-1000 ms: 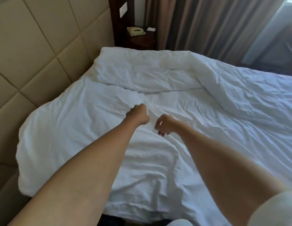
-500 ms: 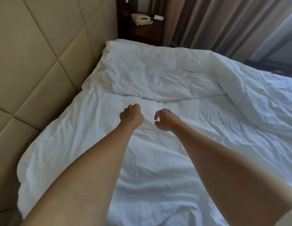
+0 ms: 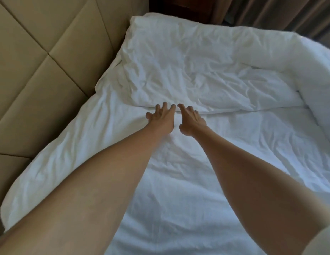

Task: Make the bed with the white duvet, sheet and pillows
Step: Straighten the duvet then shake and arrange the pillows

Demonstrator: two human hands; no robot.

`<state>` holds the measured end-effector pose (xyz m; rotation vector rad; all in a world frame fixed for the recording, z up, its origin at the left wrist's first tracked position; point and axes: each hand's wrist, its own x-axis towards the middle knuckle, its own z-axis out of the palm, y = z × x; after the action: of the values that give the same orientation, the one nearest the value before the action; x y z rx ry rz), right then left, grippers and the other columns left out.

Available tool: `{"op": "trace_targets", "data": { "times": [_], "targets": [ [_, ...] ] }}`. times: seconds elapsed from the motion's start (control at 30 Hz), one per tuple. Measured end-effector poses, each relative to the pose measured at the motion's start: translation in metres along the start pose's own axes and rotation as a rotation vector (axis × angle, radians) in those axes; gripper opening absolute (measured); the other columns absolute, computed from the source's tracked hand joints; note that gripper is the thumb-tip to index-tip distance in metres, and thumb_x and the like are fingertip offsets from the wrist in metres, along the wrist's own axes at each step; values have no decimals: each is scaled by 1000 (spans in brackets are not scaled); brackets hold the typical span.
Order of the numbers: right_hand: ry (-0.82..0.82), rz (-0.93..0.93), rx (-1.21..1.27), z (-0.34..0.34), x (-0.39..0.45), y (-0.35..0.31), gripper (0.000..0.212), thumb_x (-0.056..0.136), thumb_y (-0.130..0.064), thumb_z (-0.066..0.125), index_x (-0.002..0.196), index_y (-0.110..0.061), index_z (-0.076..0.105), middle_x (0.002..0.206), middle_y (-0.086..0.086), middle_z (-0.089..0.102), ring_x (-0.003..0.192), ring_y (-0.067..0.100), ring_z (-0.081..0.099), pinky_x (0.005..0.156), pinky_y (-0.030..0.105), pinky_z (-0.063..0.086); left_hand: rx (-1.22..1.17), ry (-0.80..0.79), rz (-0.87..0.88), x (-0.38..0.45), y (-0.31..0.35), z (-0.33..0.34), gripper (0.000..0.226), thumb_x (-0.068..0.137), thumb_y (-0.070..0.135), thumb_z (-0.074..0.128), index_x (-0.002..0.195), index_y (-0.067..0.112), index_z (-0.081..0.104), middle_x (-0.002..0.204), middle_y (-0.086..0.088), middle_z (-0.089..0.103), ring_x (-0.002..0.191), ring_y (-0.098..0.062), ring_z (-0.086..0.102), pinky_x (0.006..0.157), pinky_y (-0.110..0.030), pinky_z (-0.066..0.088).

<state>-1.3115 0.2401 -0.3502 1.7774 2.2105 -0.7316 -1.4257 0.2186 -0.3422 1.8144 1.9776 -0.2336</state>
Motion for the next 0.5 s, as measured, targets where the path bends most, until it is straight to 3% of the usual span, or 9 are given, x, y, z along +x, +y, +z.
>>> {"op": "trace_targets", "data": {
  "times": [0.17, 0.27, 0.37, 0.43, 0.5],
  "targets": [
    [-110, 29, 26, 17, 61, 9, 90, 86, -5, 56, 155, -26, 3, 159, 6, 17, 142, 29, 24, 98, 43, 41, 194, 193, -27, 61, -25, 19, 56, 91, 8, 55, 141, 24, 35, 147, -3, 32, 140, -29, 23, 99, -58, 36],
    [-114, 103, 4, 28, 92, 20, 87, 88, -3, 50, 156, -21, -1, 162, 7, 12, 148, 27, 14, 112, 45, 31, 254, 203, -19, 88, -37, 38, 41, 96, 15, 50, 135, 26, 44, 134, 1, 50, 130, -26, 39, 101, -58, 31],
    [-6, 141, 16, 47, 113, 29, 68, 91, -8, 47, 153, -19, 21, 156, 11, 28, 144, 28, 25, 112, 44, 30, 306, 272, 61, 98, -49, 42, 35, 93, 6, 40, 119, 22, 56, 117, 0, 60, 118, -26, 50, 102, -56, 29],
    [145, 109, -35, 53, 116, 23, 48, 95, -12, 45, 142, -18, 44, 142, 12, 47, 133, 30, 40, 105, 41, 34, 207, 372, 93, 94, -62, 38, 40, 84, 2, 35, 111, 19, 59, 106, -1, 64, 109, -27, 55, 96, -52, 32],
    [294, 46, -128, 55, 109, 14, 31, 96, -11, 43, 122, -14, 60, 119, 14, 64, 113, 33, 54, 94, 39, 38, 149, 435, 153, 85, -75, 34, 35, 74, -2, 48, 102, 15, 61, 91, -4, 66, 94, -29, 59, 84, -47, 35]
  ]
}}
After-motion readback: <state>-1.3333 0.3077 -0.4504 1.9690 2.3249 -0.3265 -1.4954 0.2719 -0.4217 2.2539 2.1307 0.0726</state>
